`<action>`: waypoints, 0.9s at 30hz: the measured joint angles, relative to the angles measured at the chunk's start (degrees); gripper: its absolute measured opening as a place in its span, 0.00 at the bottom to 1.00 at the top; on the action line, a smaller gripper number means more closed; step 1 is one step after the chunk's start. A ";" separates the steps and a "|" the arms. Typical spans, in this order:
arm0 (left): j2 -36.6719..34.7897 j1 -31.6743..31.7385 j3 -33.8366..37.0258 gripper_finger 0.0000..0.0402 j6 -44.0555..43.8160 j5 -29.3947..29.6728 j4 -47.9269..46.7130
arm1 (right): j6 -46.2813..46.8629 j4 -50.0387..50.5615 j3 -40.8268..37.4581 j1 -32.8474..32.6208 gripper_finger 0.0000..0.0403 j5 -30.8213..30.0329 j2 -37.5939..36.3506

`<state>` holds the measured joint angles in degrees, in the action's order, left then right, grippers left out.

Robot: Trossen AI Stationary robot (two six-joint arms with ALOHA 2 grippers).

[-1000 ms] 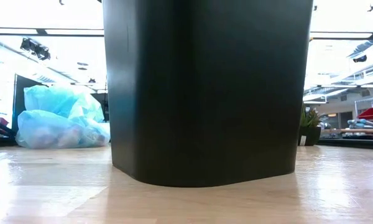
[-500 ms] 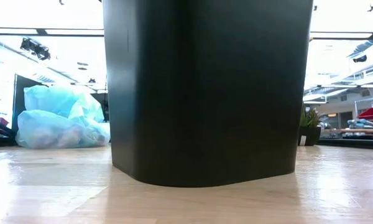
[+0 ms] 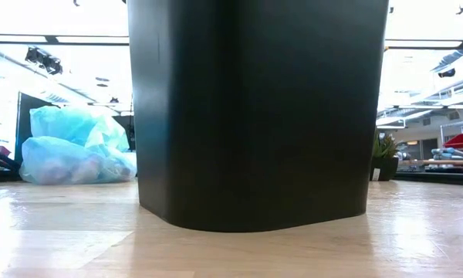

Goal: Place trash/remove bag and relplace
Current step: Put the gray trash bag into the trash bin

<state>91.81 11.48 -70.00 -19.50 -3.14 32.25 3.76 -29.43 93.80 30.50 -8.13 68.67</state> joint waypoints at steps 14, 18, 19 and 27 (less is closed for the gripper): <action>-1.15 -0.14 -2.07 0.03 -1.68 -2.59 -7.02 | -5.58 17.07 0.00 -0.50 0.00 5.86 -0.99; -2.79 -0.14 -5.84 0.01 -1.86 -2.82 -13.58 | -9.37 34.04 -0.03 -0.52 0.02 10.00 -1.13; -3.32 -0.14 -7.01 0.01 -2.00 -2.88 -15.36 | -9.77 37.76 -0.04 -0.52 0.03 10.72 -1.08; -5.06 -0.14 -20.62 0.01 -8.88 -2.07 -26.53 | -8.71 55.35 -0.04 -0.52 0.19 14.41 -1.37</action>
<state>86.75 11.33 -90.62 -28.38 -5.21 5.72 -4.95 25.92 93.76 29.98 6.28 67.30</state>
